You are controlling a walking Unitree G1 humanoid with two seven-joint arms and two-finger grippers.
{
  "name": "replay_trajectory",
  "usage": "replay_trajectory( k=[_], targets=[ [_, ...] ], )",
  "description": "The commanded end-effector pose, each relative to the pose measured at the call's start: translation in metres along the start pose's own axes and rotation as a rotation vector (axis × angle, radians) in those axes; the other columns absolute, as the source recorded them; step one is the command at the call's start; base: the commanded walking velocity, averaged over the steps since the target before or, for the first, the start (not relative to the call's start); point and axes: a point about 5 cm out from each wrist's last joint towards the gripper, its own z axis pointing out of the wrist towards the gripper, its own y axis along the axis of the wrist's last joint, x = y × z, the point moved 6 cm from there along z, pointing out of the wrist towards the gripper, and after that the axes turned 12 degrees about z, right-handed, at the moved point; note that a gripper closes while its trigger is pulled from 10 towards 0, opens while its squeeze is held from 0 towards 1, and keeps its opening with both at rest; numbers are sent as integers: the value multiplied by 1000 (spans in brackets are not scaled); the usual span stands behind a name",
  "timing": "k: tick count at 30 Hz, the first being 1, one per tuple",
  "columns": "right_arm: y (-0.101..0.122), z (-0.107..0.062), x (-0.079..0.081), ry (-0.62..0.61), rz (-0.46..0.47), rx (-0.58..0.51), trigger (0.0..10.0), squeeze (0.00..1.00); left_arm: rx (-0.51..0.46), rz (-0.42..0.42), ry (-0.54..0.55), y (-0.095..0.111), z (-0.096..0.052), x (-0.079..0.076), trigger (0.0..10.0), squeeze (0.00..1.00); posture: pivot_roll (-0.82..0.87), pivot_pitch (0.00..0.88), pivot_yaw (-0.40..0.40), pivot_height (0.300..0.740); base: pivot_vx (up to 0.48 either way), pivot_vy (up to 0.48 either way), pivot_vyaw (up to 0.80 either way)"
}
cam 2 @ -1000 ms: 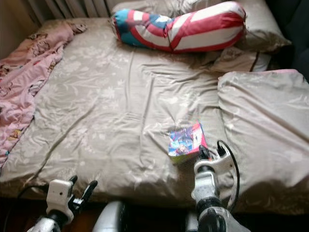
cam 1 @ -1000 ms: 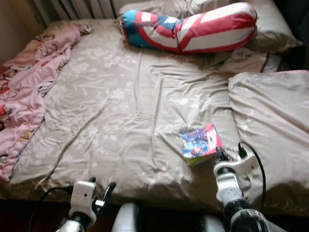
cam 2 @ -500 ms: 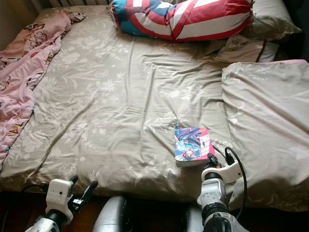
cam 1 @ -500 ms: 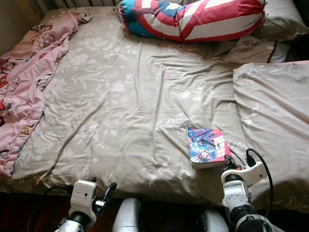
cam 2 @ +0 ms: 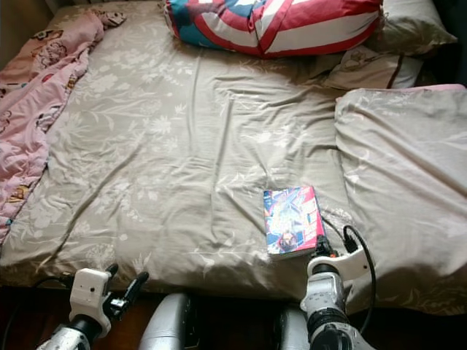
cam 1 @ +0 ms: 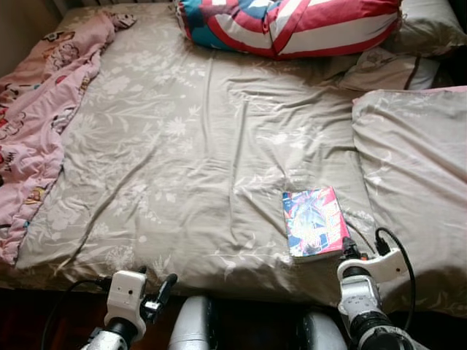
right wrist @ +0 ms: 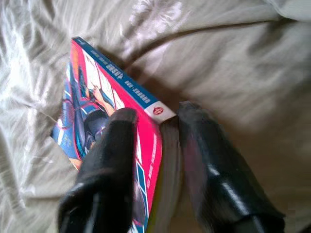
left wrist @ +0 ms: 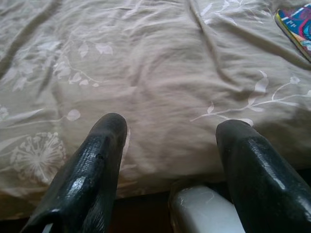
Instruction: Clean up the room
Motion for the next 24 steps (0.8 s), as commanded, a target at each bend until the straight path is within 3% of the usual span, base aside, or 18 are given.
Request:
replay_trajectory(
  k=[1,2,4,5,6,11,13,14,15,16,17,19,24],
  targets=[
    [-8,-7,-18,-51,-6,20,10000,875,36,5,-5,-8,-6,-1,10000,0,115,271,84,656,0,0,0],
    [-10,-9,-25,-66,-6,23,10000,612,36,5,-4,-8,-5,-1,10000,0,110,270,82,656,0,0,0],
    [-13,-13,-31,-77,-17,32,10000,608,36,5,-4,-8,-4,-1,10000,0,106,270,82,656,0,0,0],
    [-13,-14,-34,-81,-19,34,10000,471,36,5,-4,-8,-4,-1,10000,0,104,269,82,656,0,0,0],
    [-15,-17,-41,-98,-26,38,10000,0,37,4,-5,-7,-2,-1,10000,0,100,266,81,656,0,0,0],
    [-16,-21,-51,-113,-47,47,10000,0,34,-2,-3,-6,5,-2,10000,0,91,254,77,656,0,0,0],
    [-16,-21,-45,-75,-135,54,10000,0,33,-11,2,-6,11,-1,10000,0,77,232,70,656,0,0,0],
    [-21,-19,-26,41,-337,80,10000,0,33,-41,25,-7,18,1,10000,0,61,209,64,656,0,0,0],
    [-21,-19,-26,41,-337,80,10000,0,33,-41,25,-7,18,1,10000,0,61,209,64,656,0,0,0],
    [-25,-19,-12,127,-468,90,10000,0,32,-62,42,-7,24,4,10000,0,50,193,58,656,0,0,0],
    [-28,-19,-5,170,-528,95,10000,0,32,-72,50,-7,27,5,10000,0,47,188,56,656,0,0,0],
    [-31,-20,7,241,-623,100,10000,0,31,-91,64,-7,33,6,10000,0,39,173,51,656,0,0,0],
    [-24,-17,19,295,-710,78,10000,0,58,-157,102,-14,51,8,10000,0,5,107,23,664,0,0,0]
  ],
)
